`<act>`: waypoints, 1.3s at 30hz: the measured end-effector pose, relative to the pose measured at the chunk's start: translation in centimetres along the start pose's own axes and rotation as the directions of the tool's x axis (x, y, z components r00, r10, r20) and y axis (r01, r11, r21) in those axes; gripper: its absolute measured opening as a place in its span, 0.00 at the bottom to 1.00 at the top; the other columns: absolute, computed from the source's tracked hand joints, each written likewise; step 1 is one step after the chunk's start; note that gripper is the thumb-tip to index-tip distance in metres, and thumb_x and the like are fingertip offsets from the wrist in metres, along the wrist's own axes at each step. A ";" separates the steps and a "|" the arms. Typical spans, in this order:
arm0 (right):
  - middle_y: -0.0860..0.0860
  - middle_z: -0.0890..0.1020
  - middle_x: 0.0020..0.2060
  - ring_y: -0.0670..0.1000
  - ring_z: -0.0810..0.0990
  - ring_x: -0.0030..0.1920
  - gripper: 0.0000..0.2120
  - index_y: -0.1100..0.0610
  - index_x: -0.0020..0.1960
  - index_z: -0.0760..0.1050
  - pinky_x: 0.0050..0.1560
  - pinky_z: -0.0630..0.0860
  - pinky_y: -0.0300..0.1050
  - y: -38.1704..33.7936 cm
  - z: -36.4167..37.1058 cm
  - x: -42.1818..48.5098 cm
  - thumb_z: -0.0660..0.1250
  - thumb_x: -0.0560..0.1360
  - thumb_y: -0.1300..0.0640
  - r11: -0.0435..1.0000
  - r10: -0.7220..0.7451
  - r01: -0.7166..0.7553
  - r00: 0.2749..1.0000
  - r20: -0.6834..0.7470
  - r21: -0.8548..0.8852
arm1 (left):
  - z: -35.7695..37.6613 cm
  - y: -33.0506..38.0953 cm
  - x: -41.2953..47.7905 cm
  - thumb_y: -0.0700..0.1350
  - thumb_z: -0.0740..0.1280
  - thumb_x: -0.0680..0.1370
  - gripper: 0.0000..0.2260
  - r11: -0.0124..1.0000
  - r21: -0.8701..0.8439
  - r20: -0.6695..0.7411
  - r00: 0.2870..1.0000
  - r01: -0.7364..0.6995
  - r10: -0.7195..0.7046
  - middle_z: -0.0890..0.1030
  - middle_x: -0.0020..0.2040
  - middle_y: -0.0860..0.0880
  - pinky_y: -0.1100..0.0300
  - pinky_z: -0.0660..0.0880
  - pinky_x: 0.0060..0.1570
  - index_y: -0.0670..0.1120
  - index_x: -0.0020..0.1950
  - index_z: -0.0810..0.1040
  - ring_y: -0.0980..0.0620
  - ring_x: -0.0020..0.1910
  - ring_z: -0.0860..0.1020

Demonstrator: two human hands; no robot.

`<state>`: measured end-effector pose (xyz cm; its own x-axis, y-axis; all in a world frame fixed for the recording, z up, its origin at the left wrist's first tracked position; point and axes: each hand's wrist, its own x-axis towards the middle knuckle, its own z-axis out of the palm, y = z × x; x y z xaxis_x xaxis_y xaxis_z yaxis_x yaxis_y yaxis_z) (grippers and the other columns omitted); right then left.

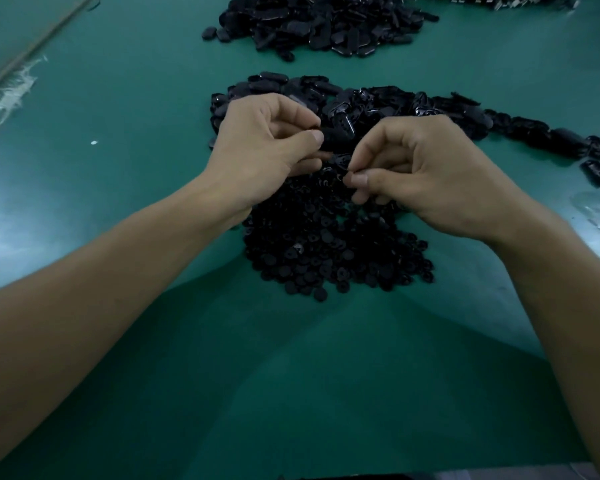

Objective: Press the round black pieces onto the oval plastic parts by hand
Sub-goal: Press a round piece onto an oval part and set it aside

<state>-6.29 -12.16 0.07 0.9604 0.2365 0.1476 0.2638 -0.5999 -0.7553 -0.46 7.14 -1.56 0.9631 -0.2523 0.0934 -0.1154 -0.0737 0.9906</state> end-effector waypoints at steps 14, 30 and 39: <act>0.54 0.87 0.38 0.48 0.84 0.36 0.05 0.54 0.45 0.81 0.36 0.77 0.37 -0.2 0.2 0.4 0.73 0.75 0.64 0.949 0.104 -0.015 0.958 -0.267 0.315 | 0.4 0.7 -0.5 0.35 0.73 0.76 0.04 0.998 -0.022 0.036 0.998 -0.060 0.061 0.85 0.36 0.48 0.60 0.82 0.42 0.43 0.46 0.81 0.49 0.40 0.86; 0.47 0.85 0.32 0.45 0.83 0.32 0.05 0.54 0.46 0.82 0.36 0.78 0.36 -0.5 0.5 0.3 0.74 0.74 0.63 0.982 0.017 0.053 0.931 -0.365 0.181 | 0.7 1.0 -1.1 0.33 0.75 0.73 0.08 0.985 0.007 0.097 0.980 -0.174 0.173 0.86 0.38 0.47 0.60 0.82 0.40 0.45 0.46 0.82 0.48 0.40 0.86; 0.47 0.84 0.36 0.45 0.84 0.35 0.05 0.52 0.46 0.82 0.40 0.82 0.41 -0.8 1.1 0.2 0.72 0.75 0.61 0.998 -0.054 0.063 0.911 -0.410 0.010 | 0.7 0.7 -1.0 0.34 0.75 0.73 0.08 0.976 0.042 0.090 0.974 -0.213 0.209 0.86 0.39 0.46 0.57 0.83 0.42 0.46 0.46 0.82 0.46 0.40 0.86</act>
<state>-6.36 -10.80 0.04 0.8973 -0.0655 0.4366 0.3232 -0.5763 -0.7506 -1.66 6.65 -1.02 0.8919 -0.3480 0.2889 -0.3284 -0.0589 0.9427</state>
